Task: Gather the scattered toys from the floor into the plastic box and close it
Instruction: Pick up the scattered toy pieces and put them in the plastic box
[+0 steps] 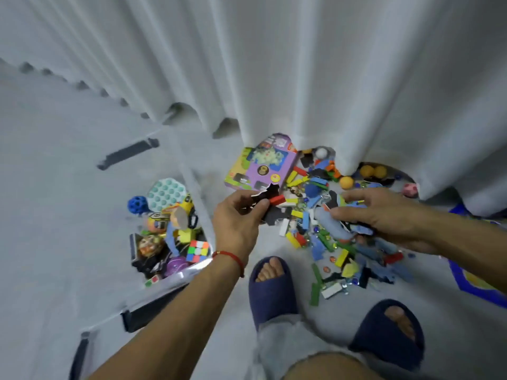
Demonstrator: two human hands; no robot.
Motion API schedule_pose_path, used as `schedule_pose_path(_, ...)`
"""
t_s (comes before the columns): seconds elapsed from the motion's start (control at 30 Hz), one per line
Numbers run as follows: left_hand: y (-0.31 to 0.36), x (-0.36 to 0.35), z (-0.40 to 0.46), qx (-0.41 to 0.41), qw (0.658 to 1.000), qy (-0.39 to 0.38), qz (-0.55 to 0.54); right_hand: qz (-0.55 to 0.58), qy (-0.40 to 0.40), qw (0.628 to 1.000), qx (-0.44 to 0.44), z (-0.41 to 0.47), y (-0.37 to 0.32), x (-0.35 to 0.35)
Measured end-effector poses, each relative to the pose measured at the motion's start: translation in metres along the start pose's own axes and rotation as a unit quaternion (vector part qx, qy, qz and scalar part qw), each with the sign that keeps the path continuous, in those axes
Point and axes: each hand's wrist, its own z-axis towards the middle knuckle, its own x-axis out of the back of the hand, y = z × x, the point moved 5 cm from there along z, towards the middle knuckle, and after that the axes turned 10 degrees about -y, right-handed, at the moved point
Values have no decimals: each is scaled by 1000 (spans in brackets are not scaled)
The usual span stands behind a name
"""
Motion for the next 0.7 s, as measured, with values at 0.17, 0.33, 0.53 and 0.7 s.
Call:
schedule_pose_path(0.17, 18, 128, -30, 26, 990, 128, -49, -8, -136, 989, 52, 14, -113, -106)
schedule_pose_path(0.33, 12, 217, -51, 103, 973, 204, 20, 22, -194, 979, 60, 38, -164, -199)
schedule_pose_path(0.53, 30, 197, -50, 65, 984, 97, 135, -97, -121, 986, 57, 46, -148, -158)
schedule_pose_path(0.7, 52, 106, -38, -23, 979, -12, 200, -221, -11, 975, -21, 28, -82, -31)
